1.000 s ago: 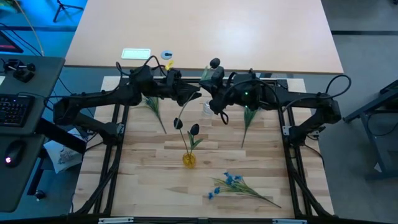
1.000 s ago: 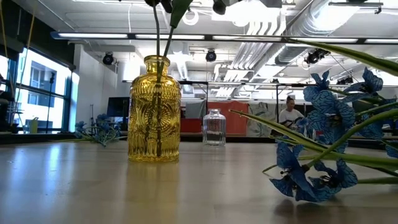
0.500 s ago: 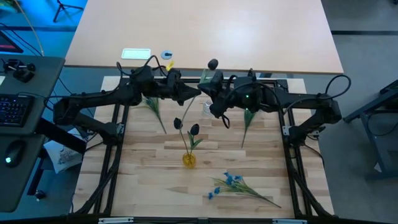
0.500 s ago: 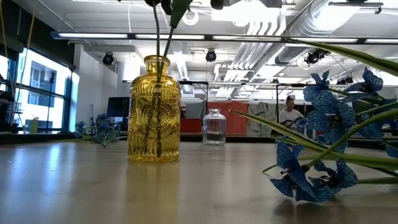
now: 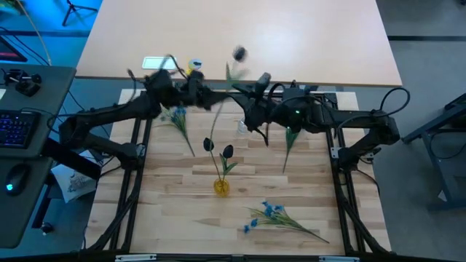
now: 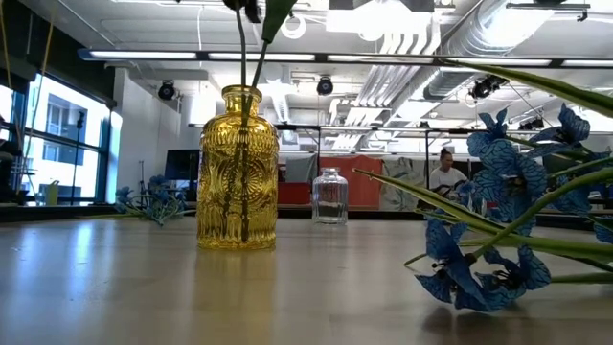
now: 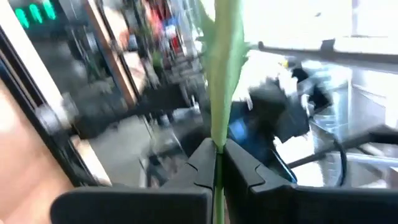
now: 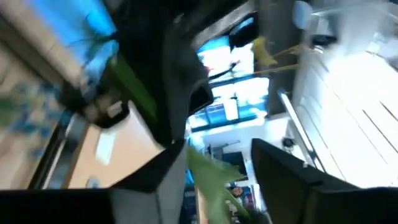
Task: Sort flowers into vase by color
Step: Put the black flower into the yellow vase
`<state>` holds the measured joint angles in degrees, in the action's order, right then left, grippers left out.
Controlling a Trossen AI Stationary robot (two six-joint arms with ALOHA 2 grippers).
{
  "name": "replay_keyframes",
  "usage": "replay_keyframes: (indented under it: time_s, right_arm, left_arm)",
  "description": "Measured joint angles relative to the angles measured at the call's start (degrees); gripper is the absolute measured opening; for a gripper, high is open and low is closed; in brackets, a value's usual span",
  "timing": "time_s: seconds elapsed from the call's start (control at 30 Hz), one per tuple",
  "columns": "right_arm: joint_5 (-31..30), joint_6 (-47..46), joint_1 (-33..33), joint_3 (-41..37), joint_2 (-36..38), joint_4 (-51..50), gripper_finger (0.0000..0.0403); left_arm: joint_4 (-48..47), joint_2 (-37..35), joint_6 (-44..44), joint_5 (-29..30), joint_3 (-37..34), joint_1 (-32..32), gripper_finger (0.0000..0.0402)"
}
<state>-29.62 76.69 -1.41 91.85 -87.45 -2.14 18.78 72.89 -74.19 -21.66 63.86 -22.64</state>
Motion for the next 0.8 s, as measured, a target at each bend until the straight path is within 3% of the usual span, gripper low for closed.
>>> replay_keyframes:
  time_s: [0.23, 0.37, 0.47, 0.63, 0.8]
  right_arm:
    - [-2.49, -11.62, -2.14, 0.02, 2.44, 6.27, 0.0247]
    - [-3.26, -26.71, -1.44, 0.02, 6.34, 4.31, 0.0251]
    - [-3.23, -37.16, 0.48, 0.02, 9.02, -0.87, 0.0252]
    - [-1.65, -51.03, 3.60, 0.02, 12.34, -8.38, 0.0252]
    - [0.67, -61.80, 4.94, 0.02, 13.29, -14.63, 0.0252]
  left_arm:
    - [-4.15, -8.63, 17.02, 1.58, -0.07, -9.22, 0.0000]
    - [-10.67, -15.41, 32.24, 8.85, -0.05, -7.07, 0.0000]
    - [-14.95, -19.68, 41.47, 16.84, -0.57, 0.63, 0.0000]
    - [-14.73, -22.23, 52.40, 34.78, -3.60, 20.21, 0.0000]
    - [-8.05, -20.68, 59.30, 51.84, -7.37, 37.07, 0.0000]
